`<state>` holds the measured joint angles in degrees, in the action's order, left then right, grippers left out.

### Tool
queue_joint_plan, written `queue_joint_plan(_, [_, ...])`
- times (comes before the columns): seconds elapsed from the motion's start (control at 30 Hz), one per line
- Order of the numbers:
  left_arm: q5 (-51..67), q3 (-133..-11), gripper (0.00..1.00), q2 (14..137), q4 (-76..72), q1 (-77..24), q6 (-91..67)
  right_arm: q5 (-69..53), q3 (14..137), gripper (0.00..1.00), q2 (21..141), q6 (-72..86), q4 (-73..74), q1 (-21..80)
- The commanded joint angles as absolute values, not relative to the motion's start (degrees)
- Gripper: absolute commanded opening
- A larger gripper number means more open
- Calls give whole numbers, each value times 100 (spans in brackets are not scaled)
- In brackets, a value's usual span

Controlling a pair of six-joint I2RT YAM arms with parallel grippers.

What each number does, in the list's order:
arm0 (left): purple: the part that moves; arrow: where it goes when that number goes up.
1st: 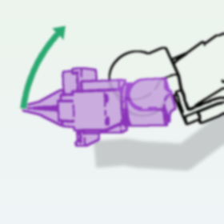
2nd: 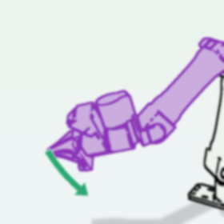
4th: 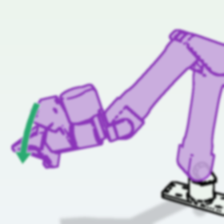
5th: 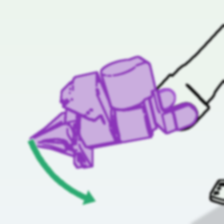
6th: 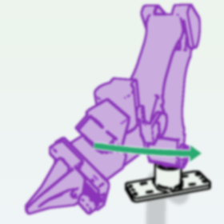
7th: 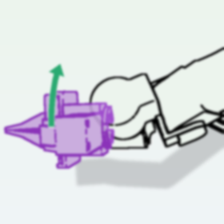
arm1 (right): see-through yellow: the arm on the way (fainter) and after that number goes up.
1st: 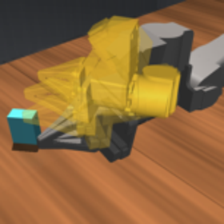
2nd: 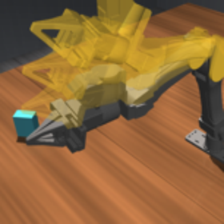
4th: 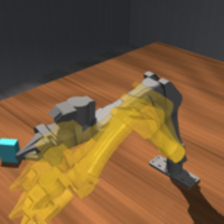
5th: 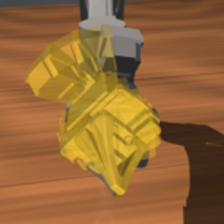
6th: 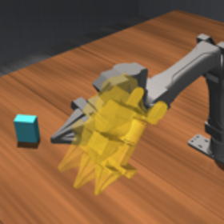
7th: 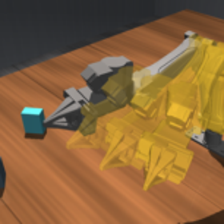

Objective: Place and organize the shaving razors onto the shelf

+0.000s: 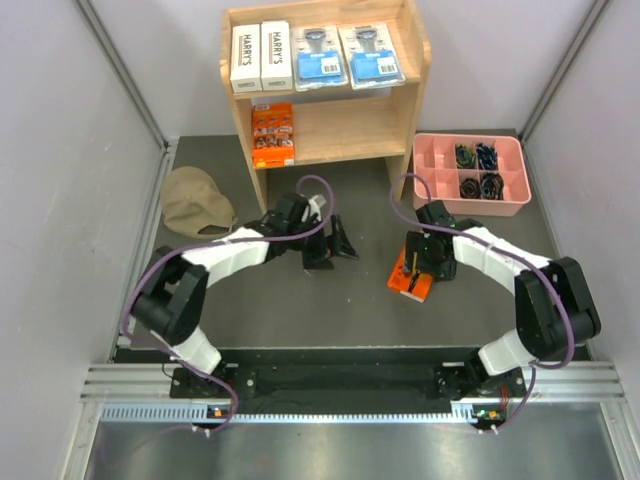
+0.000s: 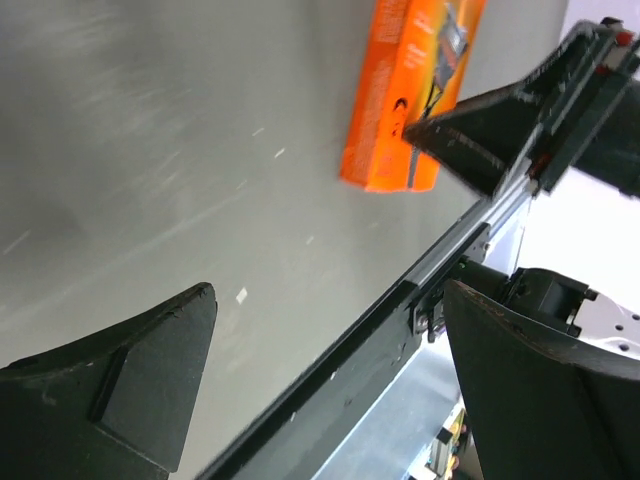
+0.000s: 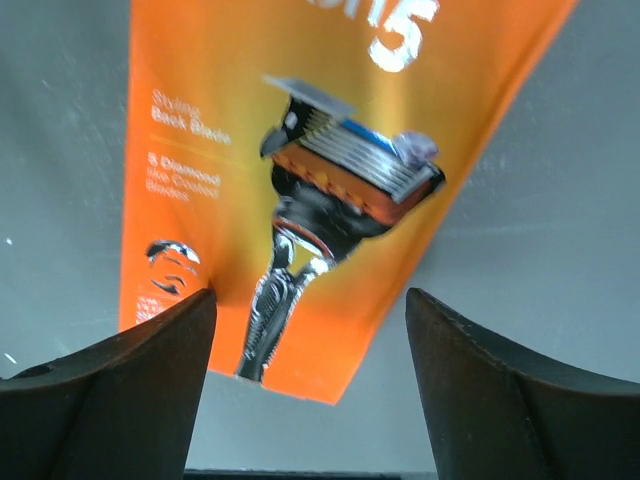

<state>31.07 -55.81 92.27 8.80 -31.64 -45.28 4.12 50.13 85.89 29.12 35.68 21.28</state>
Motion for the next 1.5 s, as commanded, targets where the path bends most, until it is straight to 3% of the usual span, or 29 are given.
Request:
queue_joint_plan(0.0, [3331,-6089,99,9904,-323,-3523,-4851,747,4966,76,8280,2865,3885,2198])
queue_joint_plan(0.27, [3190,-6864,96,10897,-694,-3902,-4886,-280,4773,76,8148,2997,3280,1257])
queue_joint_plan(0.6, [3208,-7786,87,12225,-799,-4218,-4957,-703,4746,75,8516,3058,2515,1099])
queue_joint_plan(0.77, [3349,-7875,74,12515,-976,-4377,-5071,-992,4746,68,8613,3006,2312,1099])
queue_joint_plan(0.93, [3366,-7655,56,12331,-1038,-4623,-5045,-1449,4527,56,8456,3058,2057,1134])
queue_joint_plan(1.17, [3200,-6997,40,11454,-1072,-4816,-5089,-1653,4474,52,8087,3251,2249,1862])
queue_joint_plan(1.47, [2804,-6057,38,10171,-510,-5106,-5203,-1652,4254,52,7603,4051,2417,3339])
